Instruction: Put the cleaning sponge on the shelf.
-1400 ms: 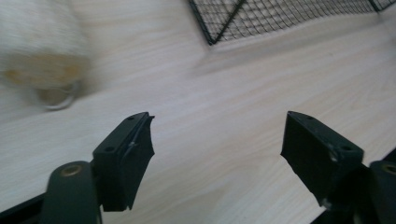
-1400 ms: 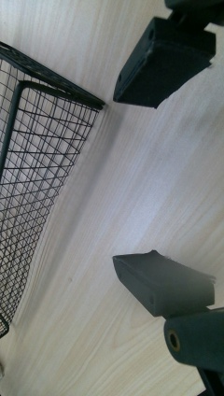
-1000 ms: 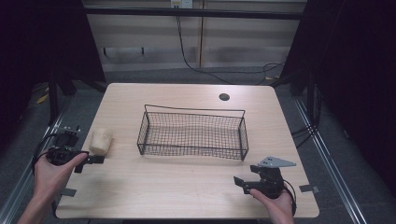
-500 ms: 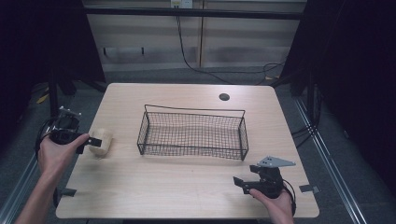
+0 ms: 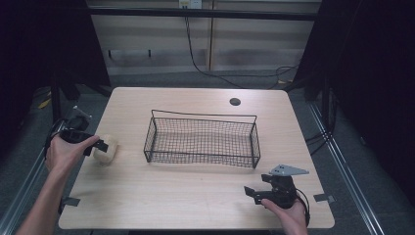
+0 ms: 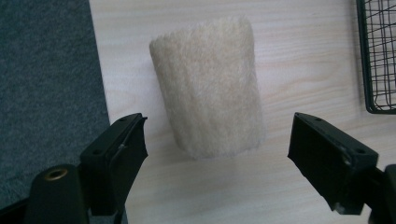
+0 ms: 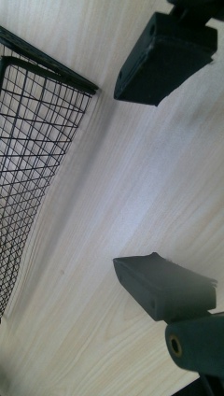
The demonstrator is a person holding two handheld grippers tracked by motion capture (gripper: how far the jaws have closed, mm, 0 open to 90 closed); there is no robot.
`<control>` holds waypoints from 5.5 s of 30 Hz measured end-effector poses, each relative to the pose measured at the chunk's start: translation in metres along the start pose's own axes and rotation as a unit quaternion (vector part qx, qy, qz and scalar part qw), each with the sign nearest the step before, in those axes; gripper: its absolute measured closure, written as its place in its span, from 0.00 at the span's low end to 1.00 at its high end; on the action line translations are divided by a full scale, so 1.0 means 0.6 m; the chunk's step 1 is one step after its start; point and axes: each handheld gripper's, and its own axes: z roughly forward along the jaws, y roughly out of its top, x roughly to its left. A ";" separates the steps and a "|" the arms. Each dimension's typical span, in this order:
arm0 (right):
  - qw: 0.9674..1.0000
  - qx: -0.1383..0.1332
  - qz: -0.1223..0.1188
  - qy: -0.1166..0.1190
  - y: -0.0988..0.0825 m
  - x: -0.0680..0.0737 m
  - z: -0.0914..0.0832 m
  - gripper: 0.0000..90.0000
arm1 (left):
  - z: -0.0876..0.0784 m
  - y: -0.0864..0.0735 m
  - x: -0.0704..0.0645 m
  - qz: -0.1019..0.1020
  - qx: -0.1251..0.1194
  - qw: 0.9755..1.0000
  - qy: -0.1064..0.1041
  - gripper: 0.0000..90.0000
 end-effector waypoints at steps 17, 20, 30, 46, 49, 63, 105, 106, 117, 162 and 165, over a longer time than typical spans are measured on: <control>1.000 0.008 -0.003 0.002 -0.001 0.000 0.003 0.18 | 0.048 0.016 0.001 -0.021 0.028 0.999 0.017 0.20; 1.000 0.009 -0.002 0.002 -0.001 0.000 0.004 0.18 | 0.057 0.019 -0.001 -0.024 0.036 0.999 0.019 0.19; 1.000 0.012 0.000 0.003 -0.001 0.000 0.005 0.18 | 0.086 0.026 -0.014 -0.021 0.063 0.998 0.012 0.24; 1.000 0.014 -0.002 0.001 -0.001 0.000 0.006 0.18 | 0.083 0.021 -0.022 -0.010 0.067 0.997 0.021 0.31; 1.000 0.013 -0.005 0.002 -0.001 0.002 0.006 0.18 | 0.075 0.020 -0.022 -0.009 0.062 0.998 0.017 0.31; 1.000 0.016 -0.003 0.003 -0.001 0.002 0.006 0.18 | 0.059 0.015 -0.024 0.001 0.064 0.998 -0.003 0.31; 1.000 0.014 -0.003 0.006 -0.001 0.002 0.006 0.17 | -0.025 0.021 -0.063 0.035 0.025 0.996 -0.076 0.32; 1.000 0.014 -0.002 0.006 0.000 0.002 0.006 0.17 | -0.027 0.022 -0.064 0.035 0.023 0.996 -0.075 0.32; 1.000 0.014 -0.002 0.005 0.000 0.002 0.006 0.17 | -0.050 0.035 -0.081 0.037 0.026 0.998 -0.053 0.31; 1.000 0.015 -0.004 0.006 -0.001 0.003 0.005 0.17 | -0.079 0.090 -0.245 0.107 0.017 0.993 -0.042 0.31; 1.000 0.015 -0.004 0.007 -0.001 0.003 0.005 0.17 | -0.074 0.090 -0.254 0.109 0.023 0.993 -0.042 0.31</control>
